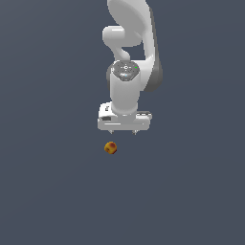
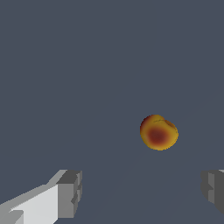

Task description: Pick up the object and move it to a goal position.

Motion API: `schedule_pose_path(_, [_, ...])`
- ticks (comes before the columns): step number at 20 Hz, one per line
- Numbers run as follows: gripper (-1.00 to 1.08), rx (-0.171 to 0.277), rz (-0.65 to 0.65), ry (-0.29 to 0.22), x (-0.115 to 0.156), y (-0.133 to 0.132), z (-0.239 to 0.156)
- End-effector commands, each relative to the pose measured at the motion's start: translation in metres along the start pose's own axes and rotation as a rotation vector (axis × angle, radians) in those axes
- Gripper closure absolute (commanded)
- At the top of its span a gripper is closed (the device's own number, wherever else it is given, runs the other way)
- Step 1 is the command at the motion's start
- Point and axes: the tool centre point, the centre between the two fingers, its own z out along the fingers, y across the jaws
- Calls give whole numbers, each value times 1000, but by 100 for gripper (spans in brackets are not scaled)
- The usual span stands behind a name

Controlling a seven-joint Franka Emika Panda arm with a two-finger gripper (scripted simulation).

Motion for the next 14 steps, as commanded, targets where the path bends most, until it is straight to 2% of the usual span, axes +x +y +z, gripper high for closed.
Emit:
schedule_pose_path(1, [-92, 0, 0, 0, 0, 0, 0])
schedule_pose_path(10, [-92, 21, -53, 40, 9, -24, -18])
schedule_pose_path(14, [-92, 21, -53, 39, 9, -23, -18])
